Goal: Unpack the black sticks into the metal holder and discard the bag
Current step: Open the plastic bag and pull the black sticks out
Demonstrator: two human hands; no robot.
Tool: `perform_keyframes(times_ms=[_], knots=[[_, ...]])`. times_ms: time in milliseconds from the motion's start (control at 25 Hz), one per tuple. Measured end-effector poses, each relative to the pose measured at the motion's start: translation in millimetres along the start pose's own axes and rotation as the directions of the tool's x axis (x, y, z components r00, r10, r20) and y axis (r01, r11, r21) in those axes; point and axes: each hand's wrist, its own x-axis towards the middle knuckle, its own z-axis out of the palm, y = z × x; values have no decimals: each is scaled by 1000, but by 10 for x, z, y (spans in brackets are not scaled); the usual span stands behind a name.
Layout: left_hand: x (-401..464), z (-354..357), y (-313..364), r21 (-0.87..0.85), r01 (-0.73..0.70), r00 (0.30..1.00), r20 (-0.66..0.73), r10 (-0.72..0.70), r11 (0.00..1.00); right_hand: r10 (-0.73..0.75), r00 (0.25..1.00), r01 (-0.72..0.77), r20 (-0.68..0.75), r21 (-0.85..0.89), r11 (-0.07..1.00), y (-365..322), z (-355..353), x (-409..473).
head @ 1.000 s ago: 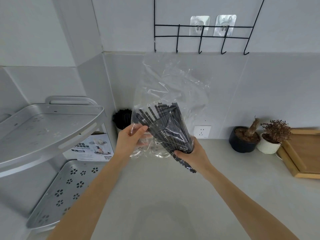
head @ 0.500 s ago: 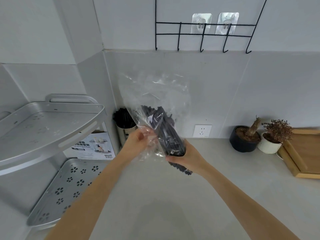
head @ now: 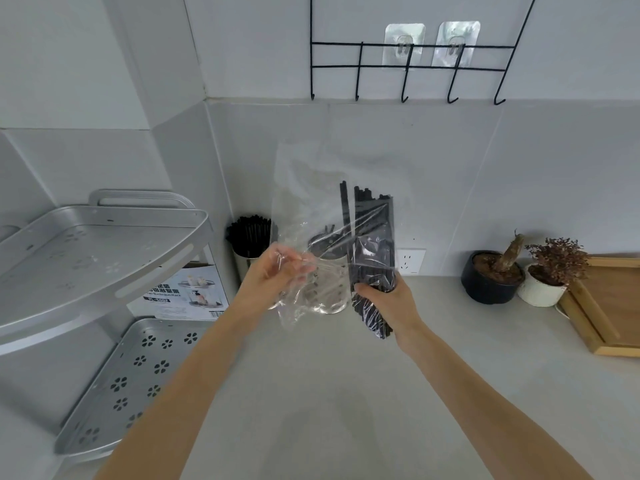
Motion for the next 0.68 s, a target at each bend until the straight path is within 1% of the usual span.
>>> perform_keyframes(times_ms=[120,200,280,320,400,440,480,560,600,640,680], knots=[[-92,17,-52,102,51,990,128,-64,994,85,996,-77,-26,221,972,-44,-35,59],[-132,14,-121,182,86,983,144,-114,979,105,994,-101,-7,237,966,-24,-28,63],[-160,-42,-183,220,143,967,176,-183,965,96,995,-93,-12,156,983,47,-20,65],[-169,-89,-214,224,198,947,208,-245,954,75,997,-73,-11,89,993,81,-18,63],[-168,-166,-238,183,332,884,281,-373,925,28,999,-27,32,-52,998,102,-27,35],[-163,-179,-232,155,373,865,299,-403,915,4,998,2,55,-110,994,93,-28,15],[-145,-169,-237,143,384,863,297,-409,912,-24,997,35,71,-156,987,79,-17,4],[-118,-101,-234,206,352,895,211,-393,913,-68,991,91,118,-202,975,39,28,-26],[-102,-65,-220,266,320,921,138,-364,909,-75,985,105,157,-197,975,26,54,-39],[-92,-43,-208,285,292,944,67,-323,913,-65,977,100,203,-168,981,22,74,-47],[-81,-53,-201,265,267,959,21,-282,926,-44,968,78,246,-129,989,20,80,-51]])
